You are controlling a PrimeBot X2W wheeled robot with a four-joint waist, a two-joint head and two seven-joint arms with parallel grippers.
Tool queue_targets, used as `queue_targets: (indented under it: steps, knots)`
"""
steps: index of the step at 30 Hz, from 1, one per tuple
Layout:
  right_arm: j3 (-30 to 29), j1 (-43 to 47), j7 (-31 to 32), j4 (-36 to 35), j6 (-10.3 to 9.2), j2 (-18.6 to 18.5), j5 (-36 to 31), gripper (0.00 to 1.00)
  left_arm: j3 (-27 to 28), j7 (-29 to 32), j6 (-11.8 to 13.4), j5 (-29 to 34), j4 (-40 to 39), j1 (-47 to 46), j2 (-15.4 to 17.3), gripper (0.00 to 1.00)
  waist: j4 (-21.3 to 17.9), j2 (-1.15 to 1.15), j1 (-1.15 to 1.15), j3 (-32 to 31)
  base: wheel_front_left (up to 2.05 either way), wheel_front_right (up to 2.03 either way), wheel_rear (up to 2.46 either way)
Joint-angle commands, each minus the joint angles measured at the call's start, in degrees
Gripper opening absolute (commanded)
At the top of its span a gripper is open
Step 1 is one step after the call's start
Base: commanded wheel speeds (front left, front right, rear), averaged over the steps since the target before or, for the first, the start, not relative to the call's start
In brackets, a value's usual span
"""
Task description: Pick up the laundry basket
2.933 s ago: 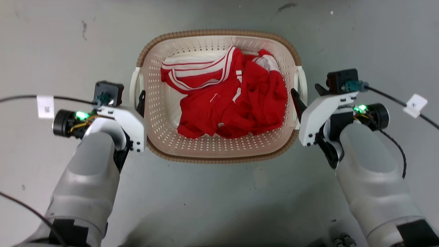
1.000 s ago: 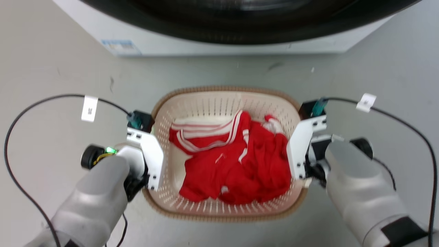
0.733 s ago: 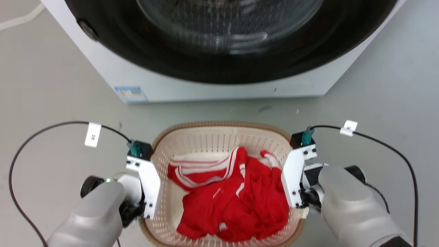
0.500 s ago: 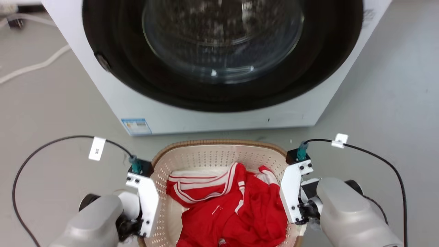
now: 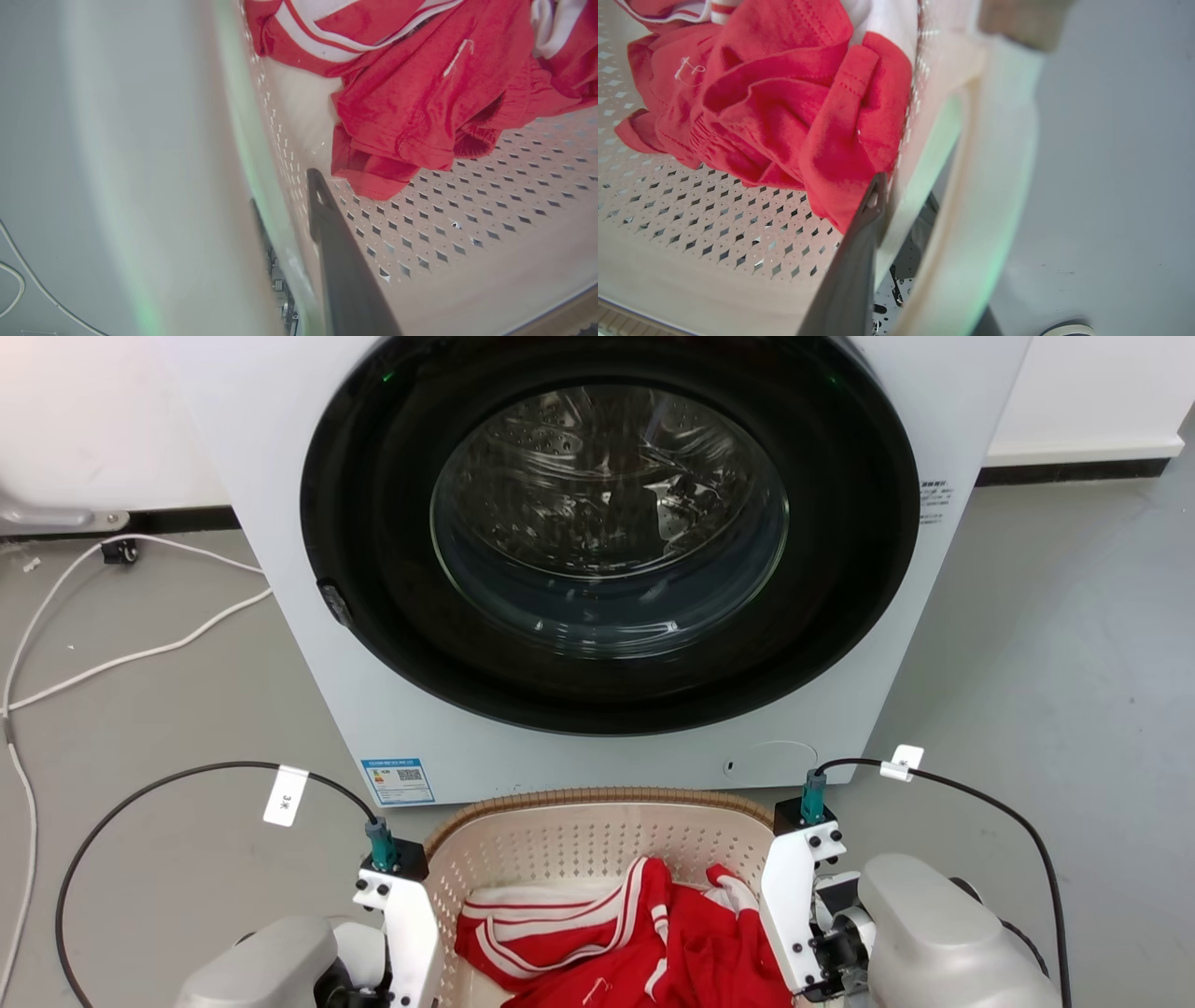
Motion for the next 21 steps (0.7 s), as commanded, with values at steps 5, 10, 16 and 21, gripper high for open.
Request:
queue_targets:
  steps: [5, 10, 16, 21]
  knots:
    - [1.08, 0.09, 1.71, 0.07, -0.03, -0.59, 0.66, 0.00, -1.33, 3.21, -0.37, -1.10, -1.15, 1.33, 0.24, 0.00, 0.33, 0.00, 0.02, -1.00, 0.00, 0.00, 0.00]
    - [1.60, -1.50, 2.97, 0.49, -0.03, -0.58, 0.97, 0.00, -1.77, 4.65, -0.37, -1.65, -1.54, 0.57, 0.43, 0.00, 0.38, 0.00, 0.02, -1.05, 0.00, 0.00, 0.00]
    - [1.88, -3.12, 4.23, 0.78, 0.02, -0.47, 1.62, 0.00, -1.89, 6.24, -0.23, -2.63, -2.23, -0.94, 0.38, 0.00, 0.45, 0.00, 0.02, -0.60, 0.00, 0.00, 0.00]
    - [2.04, -3.84, 4.91, 0.96, 0.04, -0.43, 2.34, 0.00, -2.11, 7.02, -0.24, -2.82, -2.95, -1.60, 0.50, 0.00, 0.43, 0.00, 0.02, -0.43, 0.00, 0.00, 0.00]
